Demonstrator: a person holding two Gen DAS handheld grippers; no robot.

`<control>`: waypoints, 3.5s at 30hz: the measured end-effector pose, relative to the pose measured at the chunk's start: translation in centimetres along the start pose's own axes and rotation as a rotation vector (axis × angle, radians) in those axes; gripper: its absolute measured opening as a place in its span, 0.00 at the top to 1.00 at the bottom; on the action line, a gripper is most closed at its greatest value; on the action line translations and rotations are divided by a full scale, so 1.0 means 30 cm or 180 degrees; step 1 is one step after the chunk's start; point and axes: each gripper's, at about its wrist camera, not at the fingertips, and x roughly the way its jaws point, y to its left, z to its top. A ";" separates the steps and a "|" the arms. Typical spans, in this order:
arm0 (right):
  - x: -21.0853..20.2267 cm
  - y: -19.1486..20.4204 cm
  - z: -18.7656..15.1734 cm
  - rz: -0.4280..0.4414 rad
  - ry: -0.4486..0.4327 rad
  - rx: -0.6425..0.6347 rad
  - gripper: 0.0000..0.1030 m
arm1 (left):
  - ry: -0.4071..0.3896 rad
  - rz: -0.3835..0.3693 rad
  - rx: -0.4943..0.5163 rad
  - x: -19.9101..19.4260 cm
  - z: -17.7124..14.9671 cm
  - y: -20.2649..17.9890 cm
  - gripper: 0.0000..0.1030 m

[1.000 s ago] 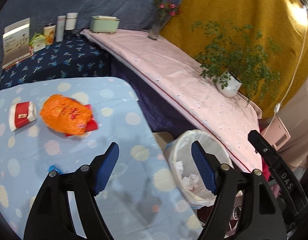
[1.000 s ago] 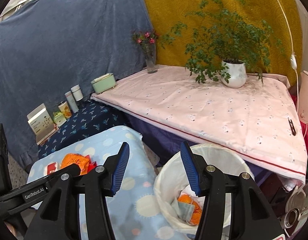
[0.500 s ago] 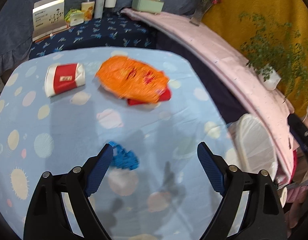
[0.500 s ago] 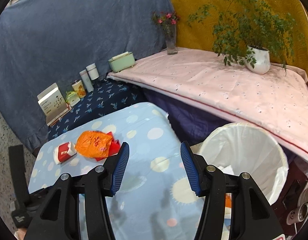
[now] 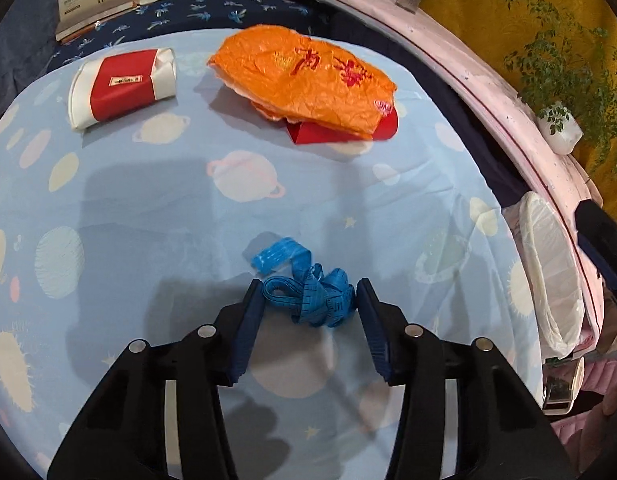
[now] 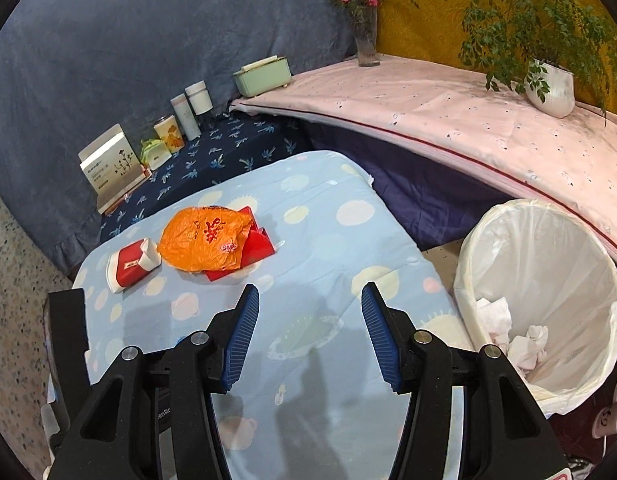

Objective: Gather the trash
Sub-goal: 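Grasp the blue strap with the left gripper, then grasp the orange plastic bag with the right gripper and lift it, then carry the blue strap and orange bag over the bin and open both grippers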

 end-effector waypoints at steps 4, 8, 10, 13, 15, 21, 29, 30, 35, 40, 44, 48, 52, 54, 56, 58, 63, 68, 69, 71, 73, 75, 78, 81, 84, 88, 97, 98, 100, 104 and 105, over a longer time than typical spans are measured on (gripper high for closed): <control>0.025 0.017 -0.006 0.0005 0.0048 -0.0022 0.49 | 0.0004 -0.0053 0.0059 -0.008 -0.006 -0.004 0.69; 0.046 0.047 0.000 0.0023 0.0079 -0.0070 0.49 | -0.0060 -0.0084 -0.0024 -0.044 -0.002 0.019 0.71; 0.059 0.068 0.005 0.0036 0.0094 -0.0108 0.49 | -0.0121 -0.0087 -0.0098 -0.074 0.012 0.045 0.71; 0.088 0.107 0.017 0.0078 0.0126 -0.0139 0.49 | -0.0214 -0.0061 -0.0225 -0.120 0.039 0.099 0.71; 0.115 0.135 0.030 0.0120 0.0151 -0.0158 0.49 | -0.0282 -0.0048 -0.0313 -0.147 0.059 0.138 0.71; 0.229 0.224 0.064 0.0168 0.0260 -0.0251 0.49 | -0.0453 0.0073 -0.0448 -0.197 0.130 0.252 0.71; 0.383 0.284 0.111 0.0195 0.0399 -0.0248 0.49 | -0.0526 0.0143 -0.0488 -0.180 0.201 0.316 0.71; 0.398 0.284 0.114 0.0193 0.0410 -0.0238 0.49 | -0.0525 0.0138 -0.0486 -0.176 0.207 0.318 0.71; 0.478 0.281 0.107 0.0201 0.0540 -0.0155 0.50 | -0.0531 0.0108 -0.0440 -0.162 0.239 0.309 0.71; 0.488 0.286 0.096 0.0365 0.0578 -0.0169 0.84 | -0.0541 0.0090 -0.0392 -0.159 0.250 0.284 0.71; 0.422 0.280 0.107 0.0425 0.0445 -0.0186 0.85 | -0.0547 0.0065 -0.0362 -0.167 0.253 0.257 0.71; 0.328 0.261 0.143 0.0460 0.0265 -0.0172 0.86 | -0.0588 0.0029 -0.0286 -0.195 0.251 0.200 0.71; 0.206 0.226 0.195 0.0475 0.0045 -0.0149 0.86 | -0.0656 -0.0019 -0.0176 -0.240 0.253 0.124 0.71; 0.150 0.206 0.218 0.0467 -0.0053 -0.0143 0.86 | -0.0697 -0.0054 -0.0120 -0.268 0.252 0.080 0.71; 0.083 0.176 0.244 0.0467 -0.0164 -0.0119 0.86 | -0.0749 -0.0090 -0.0049 -0.301 0.252 0.027 0.71; 0.014 0.142 0.270 0.0452 -0.0283 -0.0093 0.86 | -0.0791 -0.0134 0.0020 -0.329 0.253 -0.025 0.71; -0.131 0.049 0.317 0.0398 -0.0535 -0.0010 0.86 | -0.0894 -0.0250 0.0236 -0.397 0.243 -0.178 0.71; -0.272 -0.073 0.341 0.0297 -0.0761 0.0093 0.86 | -0.0959 -0.0403 0.0464 -0.452 0.222 -0.349 0.71; -0.291 -0.092 0.340 0.0270 -0.0797 0.0112 0.86 | -0.0968 -0.0426 0.0513 -0.461 0.216 -0.384 0.71; -0.336 -0.145 0.341 0.0215 -0.0864 0.0166 0.86 | -0.0975 -0.0466 0.0601 -0.471 0.204 -0.444 0.71; -0.373 -0.195 0.339 0.0166 -0.0918 0.0225 0.86 | -0.0973 -0.0506 0.0692 -0.478 0.189 -0.508 0.71; -0.403 -0.240 0.334 0.0114 -0.0960 0.0278 0.86 | -0.0970 -0.0541 0.0777 -0.482 0.170 -0.563 0.71; -0.442 -0.313 0.328 0.0033 -0.1009 0.0366 0.86 | -0.0960 -0.0588 0.0916 -0.482 0.140 -0.651 0.71; -0.475 -0.386 0.316 -0.0039 -0.1052 0.0455 0.86 | -0.0931 -0.0635 0.1020 -0.474 0.116 -0.718 0.71; -0.502 -0.454 0.301 -0.0107 -0.1083 0.0535 0.86 | -0.0902 -0.0675 0.1127 -0.466 0.095 -0.789 0.71; -0.527 -0.538 0.282 -0.0192 -0.1107 0.0637 0.86 | -0.0876 -0.0754 0.1252 -0.458 0.070 -0.877 0.71; -0.546 -0.702 0.225 -0.0343 -0.1080 0.0840 0.85 | -0.0772 -0.0910 0.1443 -0.416 0.031 -1.012 0.71; -0.544 -0.710 0.220 -0.0354 -0.1075 0.0856 0.85 | -0.0754 -0.0921 0.1449 -0.409 0.026 -1.022 0.71; -0.541 -0.733 0.210 -0.0368 -0.1061 0.0892 0.85 | -0.0715 -0.0936 0.1472 -0.393 0.020 -1.040 0.71; -0.528 -0.766 0.193 -0.0404 -0.1032 0.0932 0.85 | -0.0672 -0.0967 0.1513 -0.370 0.015 -1.063 0.71; -0.525 -0.773 0.191 -0.0417 -0.1026 0.0933 0.85 | -0.0659 -0.0974 0.1523 -0.364 0.014 -1.069 0.71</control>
